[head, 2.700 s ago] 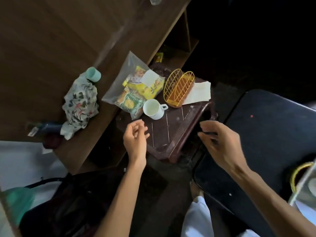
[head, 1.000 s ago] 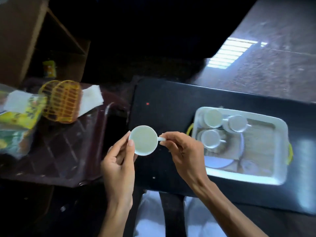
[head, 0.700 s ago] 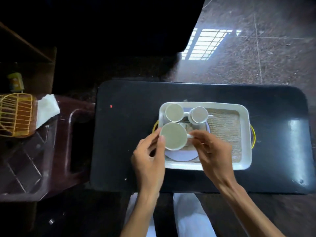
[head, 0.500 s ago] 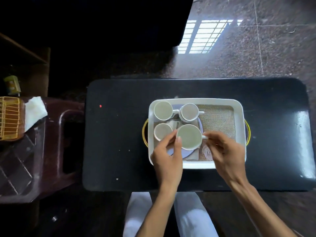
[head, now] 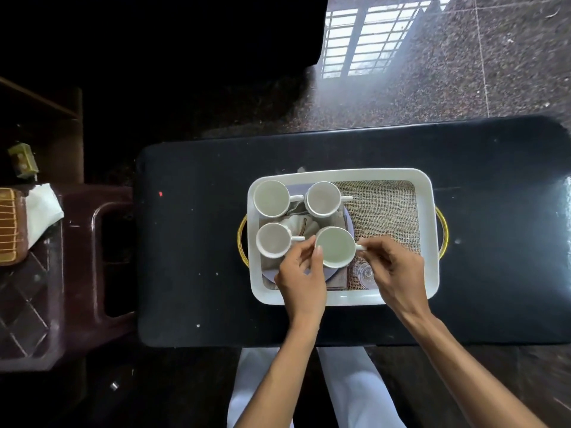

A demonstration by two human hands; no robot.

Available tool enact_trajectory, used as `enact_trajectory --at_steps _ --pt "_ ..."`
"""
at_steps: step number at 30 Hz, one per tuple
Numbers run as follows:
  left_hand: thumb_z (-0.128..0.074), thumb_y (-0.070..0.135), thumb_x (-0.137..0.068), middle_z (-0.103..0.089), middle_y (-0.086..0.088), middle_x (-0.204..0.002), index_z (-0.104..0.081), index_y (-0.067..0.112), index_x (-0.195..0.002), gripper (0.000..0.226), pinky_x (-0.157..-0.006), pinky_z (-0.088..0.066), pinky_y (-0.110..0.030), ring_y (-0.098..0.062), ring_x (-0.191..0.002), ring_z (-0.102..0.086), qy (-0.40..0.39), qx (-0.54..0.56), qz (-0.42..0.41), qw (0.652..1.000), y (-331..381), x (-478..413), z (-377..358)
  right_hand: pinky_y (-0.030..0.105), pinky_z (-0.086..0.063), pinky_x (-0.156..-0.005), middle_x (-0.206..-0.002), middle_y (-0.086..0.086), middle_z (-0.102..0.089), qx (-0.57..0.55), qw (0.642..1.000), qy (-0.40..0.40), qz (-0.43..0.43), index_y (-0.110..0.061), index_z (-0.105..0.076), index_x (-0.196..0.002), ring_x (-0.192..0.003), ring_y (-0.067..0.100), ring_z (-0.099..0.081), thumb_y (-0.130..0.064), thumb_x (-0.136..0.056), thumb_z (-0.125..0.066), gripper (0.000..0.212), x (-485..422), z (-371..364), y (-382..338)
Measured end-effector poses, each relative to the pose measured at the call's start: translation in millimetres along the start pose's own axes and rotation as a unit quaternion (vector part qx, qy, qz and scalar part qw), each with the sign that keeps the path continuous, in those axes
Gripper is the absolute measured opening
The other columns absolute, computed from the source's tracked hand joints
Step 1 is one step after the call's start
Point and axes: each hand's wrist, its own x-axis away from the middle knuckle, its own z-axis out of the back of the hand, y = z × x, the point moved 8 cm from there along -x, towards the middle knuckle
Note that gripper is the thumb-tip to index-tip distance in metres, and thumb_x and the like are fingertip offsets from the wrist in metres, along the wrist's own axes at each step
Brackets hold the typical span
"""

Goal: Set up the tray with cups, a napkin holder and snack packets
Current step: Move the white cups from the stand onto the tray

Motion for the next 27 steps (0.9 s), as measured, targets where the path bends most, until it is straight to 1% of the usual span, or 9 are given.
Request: enact_trajectory --at_steps 4,9,13,15,18,21,24,26,27 --pt "-0.069 0.008 -0.096 -0.078 0.004 -0.106 -0.074 0.008 -0.115 0.019 -0.086 -0.054 -0.009 0.004 -0.096 -0.073 0.005 -0.009 0.0 1.0 -6.5 -1.9 -2.7 0.023 -0.058 -0.07 -0.085 -0.01 -0.073 -0.001 1.0 -0.007 -0.006 -0.015 -0.074 -0.102 -0.08 0.003 -0.069 -0.009 -0.086 -0.074 0.017 -3.4 -3.1 8.4" --pt "-0.068 0.009 -0.097 -0.078 0.002 -0.108 -0.072 0.009 -0.115 0.019 -0.089 -0.055 -0.012 -0.002 -0.102 -0.074 0.021 -0.007 0.004 1.0 -12.7 -3.4 -3.9 0.015 -0.056 -0.074 -0.09 -0.003 -0.075 0.008 1.0 -0.017 0.0 -0.011 -0.075 -0.104 -0.081 0.003 -0.07 -0.005 -0.087 -0.074 0.018 -10.4 -7.5 9.8" --pt "-0.067 0.007 -0.097 -0.077 -0.002 -0.109 -0.071 0.009 -0.114 0.018 -0.094 -0.056 -0.018 -0.008 -0.104 -0.074 0.025 -0.004 0.008 1.0 -17.8 -4.5 -5.8 0.019 -0.058 -0.074 -0.089 -0.002 -0.075 0.016 0.999 -0.03 0.007 -0.007 -0.075 -0.103 -0.081 0.009 -0.071 -0.004 -0.086 -0.075 0.018 -12.9 -11.5 9.8" --pt "-0.066 0.006 -0.098 -0.076 -0.002 -0.111 -0.07 0.009 -0.116 0.019 -0.091 -0.055 -0.014 -0.005 -0.103 -0.073 0.021 0.0 0.009 1.0 -19.5 -5.8 -7.3 0.016 -0.056 -0.074 -0.089 -0.001 -0.075 0.015 0.999 -0.029 -0.001 -0.008 -0.074 -0.103 -0.081 0.007 -0.071 -0.003 -0.086 -0.075 0.018 -13.4 -12.0 12.3" --pt "-0.067 0.007 -0.098 -0.076 0.002 -0.11 -0.07 0.01 -0.119 0.021 -0.087 -0.053 -0.008 0.009 -0.097 -0.071 0.017 -0.001 0.005 1.0 -21.5 -8.2 -8.2 0.01 -0.053 -0.073 -0.087 -0.006 -0.074 0.009 0.999 -0.028 -0.014 -0.01 -0.074 -0.103 -0.079 -0.001 -0.069 -0.005 -0.087 -0.074 0.017 -16.3 -13.1 15.7" --pt "-0.066 0.008 -0.098 -0.076 0.002 -0.111 -0.07 0.01 -0.119 0.021 -0.089 -0.054 -0.011 0.006 -0.1 -0.072 0.027 -0.003 0.001 1.0 -19.6 -9.0 -8.0 0.011 -0.055 -0.073 -0.086 -0.008 -0.073 0.008 1.0 -0.026 -0.011 -0.01 -0.074 -0.102 -0.079 -0.005 -0.069 -0.006 -0.087 -0.074 0.016 -18.5 -14.8 11.2" --pt "-0.066 0.012 -0.099 -0.077 0.0 -0.113 -0.071 0.01 -0.118 0.02 -0.094 -0.056 -0.019 -0.005 -0.106 -0.073 0.036 -0.003 0.006 0.999 -15.0 -6.5 -4.6 0.014 -0.056 -0.079 -0.096 -0.001 -0.075 0.015 0.999 -0.043 -0.017 -0.007 -0.072 -0.108 -0.086 0.006 -0.071 -0.005 -0.087 -0.074 0.021 -21.3 -13.9 10.3" --pt "-0.066 0.016 -0.099 -0.078 0.003 -0.11 -0.072 0.015 -0.113 0.015 -0.092 -0.057 -0.019 -0.005 -0.105 -0.073 0.042 -0.003 0.013 0.999 -12.4 1.9 1.6 0.015 -0.055 -0.084 -0.108 0.003 -0.073 0.021 0.996 -0.08 -0.017 -0.006 -0.068 -0.117 -0.094 0.012 -0.071 -0.003 -0.085 -0.075 0.033 -19.9 -16.6 5.6" --pt "-0.067 0.017 -0.099 -0.078 0.006 -0.108 -0.072 0.02 -0.11 0.012 -0.09 -0.057 -0.018 -0.004 -0.102 -0.073 0.046 -0.005 0.017 0.999 -11.1 8.5 7.2 0.019 -0.055 -0.085 -0.112 0.005 -0.072 0.036 0.995 -0.089 -0.011 -0.006 -0.066 -0.12 -0.096 0.014 -0.07 -0.003 -0.083 -0.077 0.038 -16.9 -17.7 0.4"
